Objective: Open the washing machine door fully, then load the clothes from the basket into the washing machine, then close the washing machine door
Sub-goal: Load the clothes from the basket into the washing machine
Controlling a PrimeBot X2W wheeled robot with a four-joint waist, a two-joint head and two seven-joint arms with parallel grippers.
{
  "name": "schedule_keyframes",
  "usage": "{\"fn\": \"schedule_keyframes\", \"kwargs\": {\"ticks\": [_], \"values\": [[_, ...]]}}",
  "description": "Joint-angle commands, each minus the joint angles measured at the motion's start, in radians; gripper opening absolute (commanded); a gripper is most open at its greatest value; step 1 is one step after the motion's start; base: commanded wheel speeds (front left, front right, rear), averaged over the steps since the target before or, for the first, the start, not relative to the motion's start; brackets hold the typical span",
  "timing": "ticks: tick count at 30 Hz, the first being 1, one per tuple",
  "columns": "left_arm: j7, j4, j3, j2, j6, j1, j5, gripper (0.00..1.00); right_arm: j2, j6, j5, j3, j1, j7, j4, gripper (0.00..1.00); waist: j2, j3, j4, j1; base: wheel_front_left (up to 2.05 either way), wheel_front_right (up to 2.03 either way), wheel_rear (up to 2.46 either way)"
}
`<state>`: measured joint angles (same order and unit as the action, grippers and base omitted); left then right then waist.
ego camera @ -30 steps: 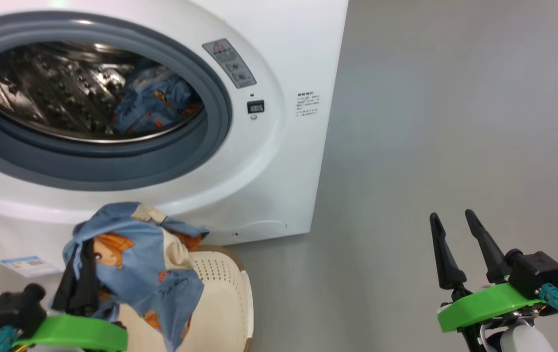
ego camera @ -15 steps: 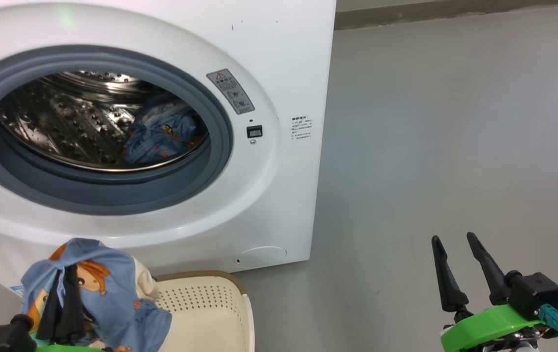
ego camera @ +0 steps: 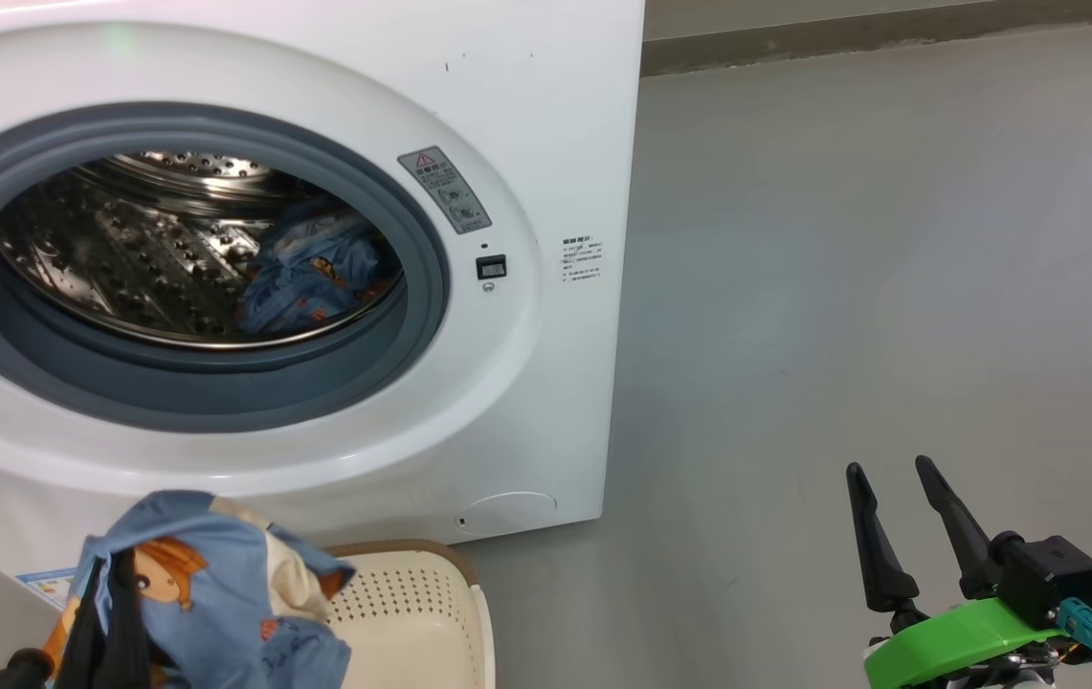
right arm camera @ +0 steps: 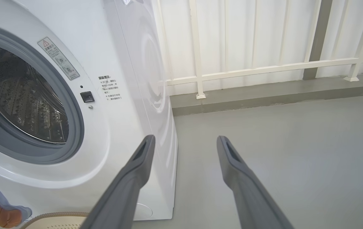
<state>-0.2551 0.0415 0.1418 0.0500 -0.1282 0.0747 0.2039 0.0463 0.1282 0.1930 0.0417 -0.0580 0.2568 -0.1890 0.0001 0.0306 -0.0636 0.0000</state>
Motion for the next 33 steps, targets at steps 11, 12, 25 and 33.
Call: {"fn": "schedule_keyframes", "kwargs": {"ticks": [11, 12, 25, 33], "values": [[-0.007, -0.024, 0.040, 0.012, -0.002, 0.009, -0.015, 0.00, 0.004, 0.003, -0.012, -0.018, 0.006, 0.005, 0.035, 1.00, -0.0001, 0.011, 0.009, 0.0000, 0.00, 0.00, 0.00], [-0.007, -0.022, 0.037, 0.011, -0.002, 0.008, -0.015, 0.00, 0.004, 0.003, -0.015, -0.019, 0.005, 0.005, 0.037, 1.00, -0.0001, 0.015, 0.009, 0.0000, 0.00, 0.00, 0.00], [-0.007, -0.002, -0.021, 0.006, -0.002, -0.064, 0.011, 0.00, 0.004, 0.003, -0.060, -0.030, -0.034, 0.005, 0.078, 1.00, -0.0001, 0.132, 0.017, 0.0000, 0.00, 0.00, 0.00], [-0.007, 0.006, -0.054, 0.030, -0.002, -0.171, 0.040, 0.00, 0.004, 0.003, -0.075, -0.069, -0.097, 0.005, 0.095, 1.00, -0.0001, 0.252, 0.025, 0.0000, 0.00, 0.00, 0.00]]}}
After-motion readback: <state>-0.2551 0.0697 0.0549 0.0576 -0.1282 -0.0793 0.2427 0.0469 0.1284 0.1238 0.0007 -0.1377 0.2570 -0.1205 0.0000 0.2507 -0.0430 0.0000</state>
